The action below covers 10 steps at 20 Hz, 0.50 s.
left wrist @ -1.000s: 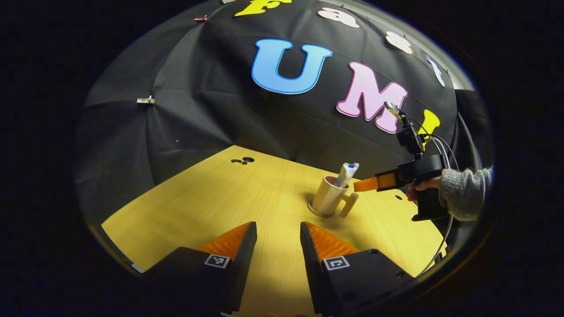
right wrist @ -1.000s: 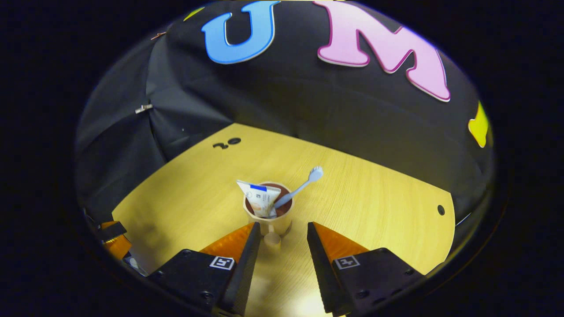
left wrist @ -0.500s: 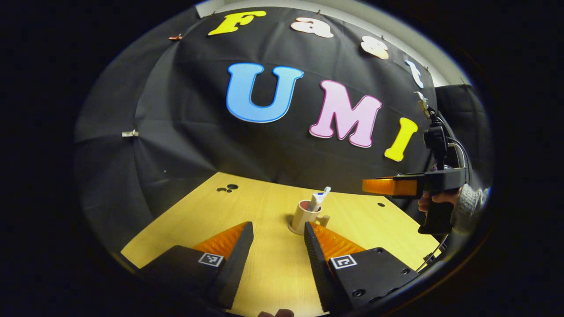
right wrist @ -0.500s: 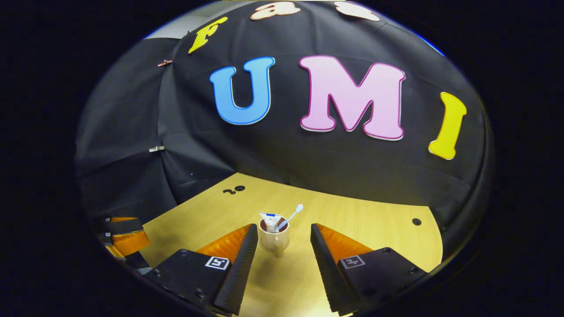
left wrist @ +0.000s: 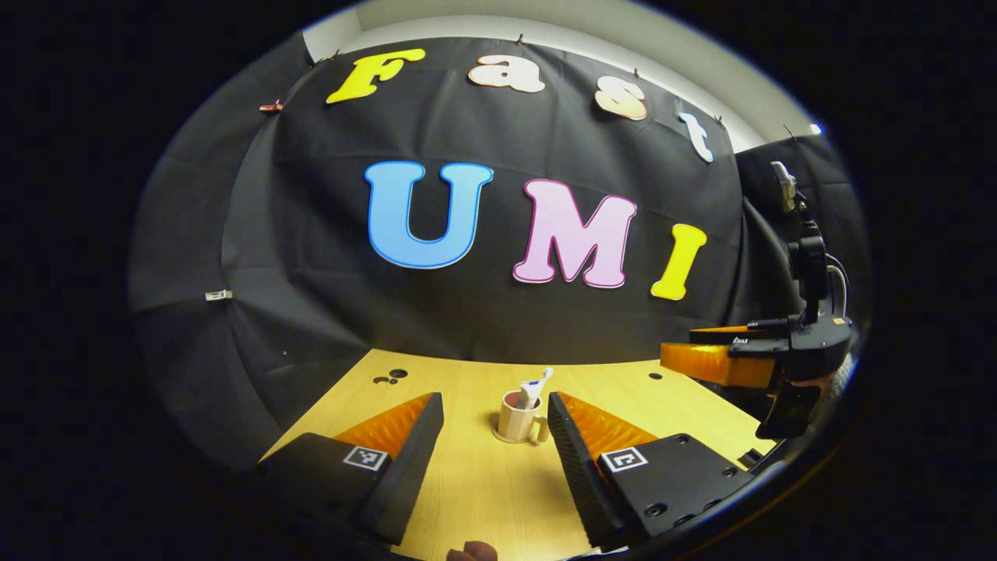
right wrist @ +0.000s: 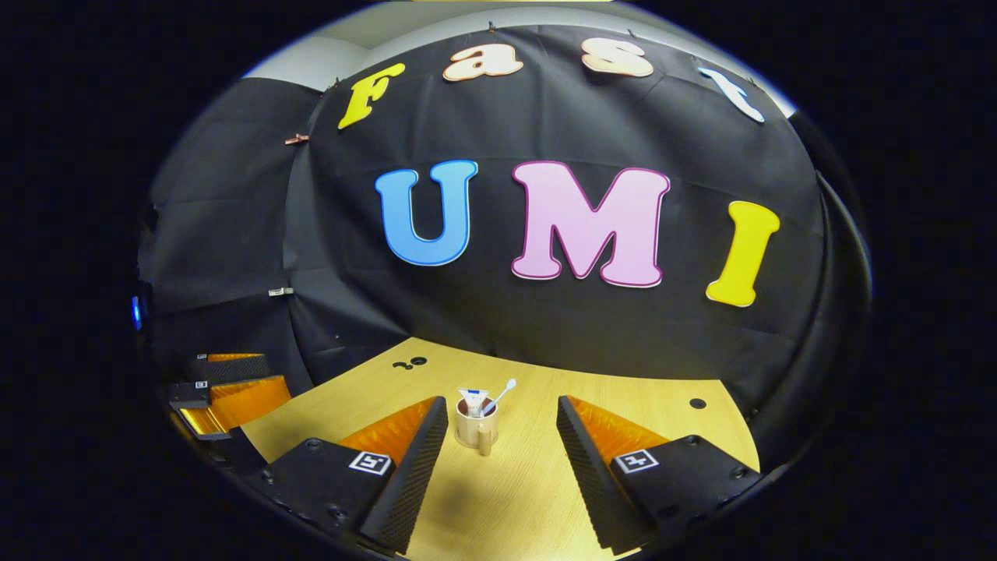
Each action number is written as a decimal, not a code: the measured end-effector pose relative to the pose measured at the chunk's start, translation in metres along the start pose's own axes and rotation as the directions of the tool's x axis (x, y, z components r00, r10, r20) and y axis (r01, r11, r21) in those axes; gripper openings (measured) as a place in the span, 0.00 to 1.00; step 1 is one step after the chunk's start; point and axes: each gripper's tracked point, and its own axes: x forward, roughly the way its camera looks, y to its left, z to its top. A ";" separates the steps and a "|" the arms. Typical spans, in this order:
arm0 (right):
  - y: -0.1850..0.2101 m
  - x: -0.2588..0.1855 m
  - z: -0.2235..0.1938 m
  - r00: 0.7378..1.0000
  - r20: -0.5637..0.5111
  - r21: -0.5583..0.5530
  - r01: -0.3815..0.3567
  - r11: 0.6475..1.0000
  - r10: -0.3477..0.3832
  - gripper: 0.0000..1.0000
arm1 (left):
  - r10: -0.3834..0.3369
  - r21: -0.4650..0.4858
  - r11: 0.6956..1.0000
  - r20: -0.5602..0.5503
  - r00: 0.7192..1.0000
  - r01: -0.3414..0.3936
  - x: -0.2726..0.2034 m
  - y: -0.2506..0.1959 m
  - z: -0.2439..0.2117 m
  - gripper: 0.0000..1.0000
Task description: Put the toothbrush and toothpaste on the desktop into the cup, then pick up the cup and place it on the coaster on the desktop.
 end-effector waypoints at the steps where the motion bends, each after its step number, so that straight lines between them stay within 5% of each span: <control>1: 0.001 -0.007 0.003 1.000 0.009 0.007 0.003 1.000 -0.003 0.87 | -0.006 0.006 1.000 0.006 1.000 0.006 -0.001 -0.003 0.004 0.87; 10: -0.013 -0.051 0.021 0.993 0.083 0.011 0.083 0.996 -0.084 0.96 | 0.020 0.072 0.997 0.065 0.998 -0.025 -0.015 -0.017 0.030 0.91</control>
